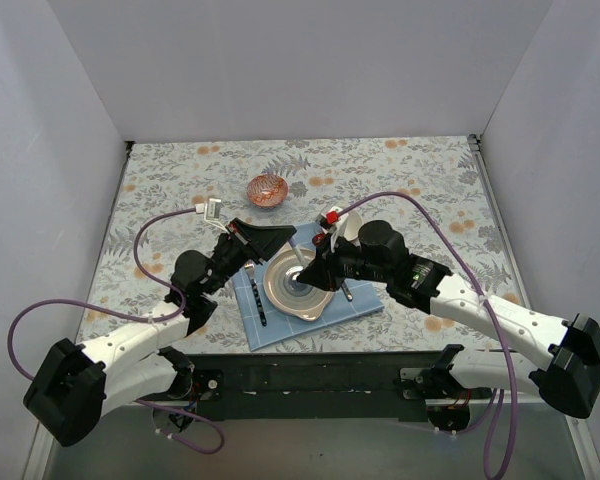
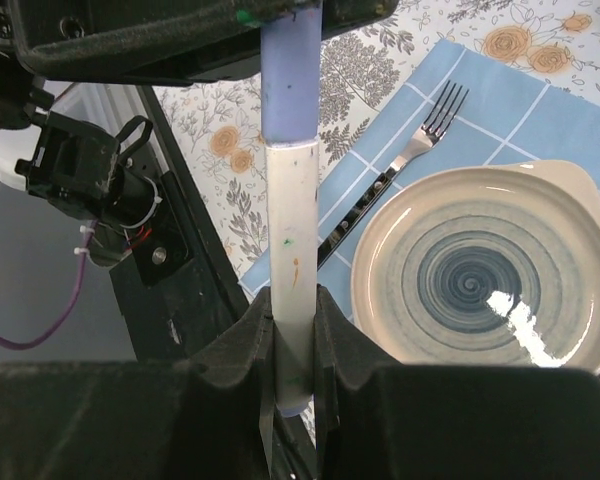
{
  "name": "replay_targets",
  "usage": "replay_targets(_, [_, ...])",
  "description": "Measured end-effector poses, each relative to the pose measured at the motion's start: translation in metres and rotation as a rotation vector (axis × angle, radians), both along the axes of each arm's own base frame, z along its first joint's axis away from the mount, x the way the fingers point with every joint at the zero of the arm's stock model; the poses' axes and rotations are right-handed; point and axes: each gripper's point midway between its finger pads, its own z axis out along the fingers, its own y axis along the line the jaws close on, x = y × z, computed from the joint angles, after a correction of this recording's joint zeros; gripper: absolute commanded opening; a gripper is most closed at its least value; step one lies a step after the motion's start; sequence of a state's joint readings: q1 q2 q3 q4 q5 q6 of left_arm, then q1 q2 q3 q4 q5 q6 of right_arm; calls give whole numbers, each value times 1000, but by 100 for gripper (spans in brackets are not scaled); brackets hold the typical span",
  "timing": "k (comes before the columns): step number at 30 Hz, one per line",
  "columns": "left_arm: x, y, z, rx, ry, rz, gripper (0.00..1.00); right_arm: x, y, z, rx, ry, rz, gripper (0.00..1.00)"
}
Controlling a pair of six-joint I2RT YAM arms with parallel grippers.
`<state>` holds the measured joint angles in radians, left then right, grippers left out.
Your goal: Insert the pens into the pen caps
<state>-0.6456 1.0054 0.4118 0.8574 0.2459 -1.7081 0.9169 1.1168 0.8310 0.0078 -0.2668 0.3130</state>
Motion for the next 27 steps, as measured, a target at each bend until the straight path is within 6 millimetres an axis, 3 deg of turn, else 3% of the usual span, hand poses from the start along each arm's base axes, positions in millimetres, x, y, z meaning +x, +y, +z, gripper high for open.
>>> replay_targets(27, [22, -9, -6, -66, 30, 143, 0, 30, -7, 2, -121, -78, -55, 1])
